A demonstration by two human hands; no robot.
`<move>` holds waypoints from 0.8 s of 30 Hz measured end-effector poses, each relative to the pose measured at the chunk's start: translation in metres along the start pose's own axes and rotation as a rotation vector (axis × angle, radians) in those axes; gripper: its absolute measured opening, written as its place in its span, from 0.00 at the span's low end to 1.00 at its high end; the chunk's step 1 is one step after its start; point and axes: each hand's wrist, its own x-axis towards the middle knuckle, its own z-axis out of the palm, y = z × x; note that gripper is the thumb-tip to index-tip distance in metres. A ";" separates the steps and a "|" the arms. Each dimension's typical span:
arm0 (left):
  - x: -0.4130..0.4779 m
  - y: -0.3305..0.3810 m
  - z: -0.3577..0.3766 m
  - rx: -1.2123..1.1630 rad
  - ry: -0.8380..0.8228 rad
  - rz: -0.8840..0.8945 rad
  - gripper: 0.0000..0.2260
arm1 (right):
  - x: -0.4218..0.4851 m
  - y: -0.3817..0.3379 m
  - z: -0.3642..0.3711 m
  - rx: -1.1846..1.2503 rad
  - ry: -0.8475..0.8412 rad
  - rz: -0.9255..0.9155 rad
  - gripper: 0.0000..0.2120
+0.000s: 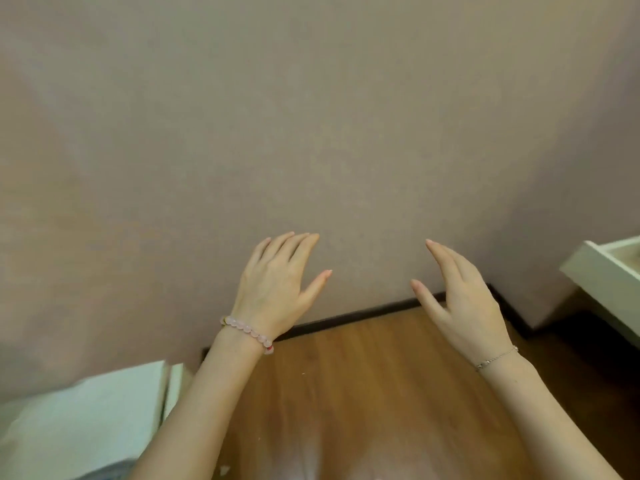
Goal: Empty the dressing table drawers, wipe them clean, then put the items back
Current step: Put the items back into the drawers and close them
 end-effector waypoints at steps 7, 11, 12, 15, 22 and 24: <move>0.103 0.086 0.071 -0.093 -0.021 0.232 0.24 | 0.014 0.101 -0.036 -0.118 0.070 0.231 0.29; 0.141 0.120 0.101 -0.146 -0.037 0.337 0.24 | 0.018 0.147 -0.054 -0.183 0.088 0.345 0.29; 0.150 0.127 0.108 -0.154 -0.036 0.361 0.24 | 0.019 0.157 -0.060 -0.193 0.094 0.370 0.29; 0.179 0.149 0.128 -0.196 -0.043 0.433 0.24 | 0.021 0.184 -0.074 -0.227 0.117 0.452 0.29; 0.259 0.207 0.185 -0.304 -0.077 0.601 0.24 | 0.037 0.242 -0.082 -0.295 0.156 0.626 0.29; 0.288 0.224 0.205 -0.338 -0.085 0.649 0.24 | 0.049 0.260 -0.079 -0.316 0.178 0.670 0.29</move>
